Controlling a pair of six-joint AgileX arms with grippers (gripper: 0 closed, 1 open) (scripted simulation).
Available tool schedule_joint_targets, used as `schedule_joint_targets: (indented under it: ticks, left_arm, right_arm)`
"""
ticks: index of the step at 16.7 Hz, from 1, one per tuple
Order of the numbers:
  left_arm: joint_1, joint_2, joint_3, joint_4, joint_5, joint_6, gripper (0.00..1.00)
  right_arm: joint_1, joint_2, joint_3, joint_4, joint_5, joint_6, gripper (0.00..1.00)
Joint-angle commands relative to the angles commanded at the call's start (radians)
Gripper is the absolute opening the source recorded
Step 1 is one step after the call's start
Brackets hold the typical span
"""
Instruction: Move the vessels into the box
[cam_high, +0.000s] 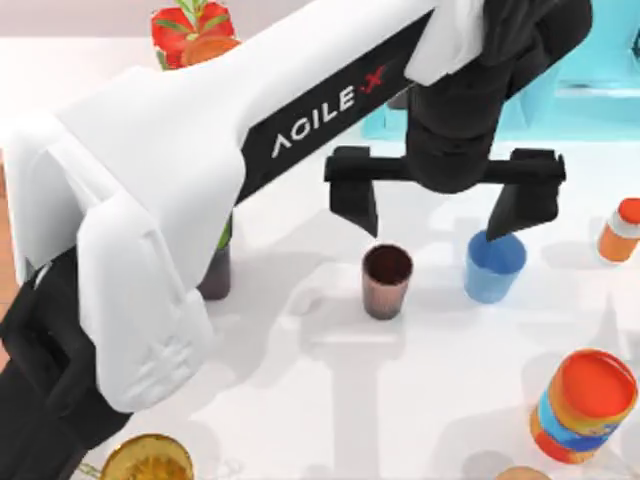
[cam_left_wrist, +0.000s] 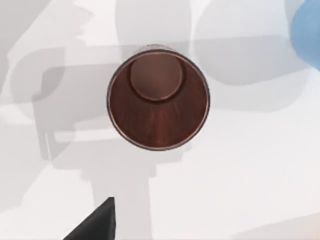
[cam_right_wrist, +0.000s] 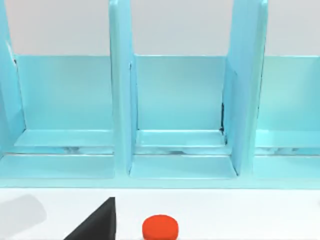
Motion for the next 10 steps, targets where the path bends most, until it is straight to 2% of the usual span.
schedule_joint_targets:
  ticks: [4, 10]
  left_arm:
    - [0.015, 0.045, 0.076, -0.041, -0.023, -0.040, 1.00]
    - [0.012, 0.043, 0.071, -0.036, -0.022, -0.039, 1.00]
  right_arm:
    - [0.000, 0.000, 0.000, 0.000, 0.000, 0.000, 1.00]
    - [0.000, 0.000, 0.000, 0.000, 0.000, 0.000, 1.00]
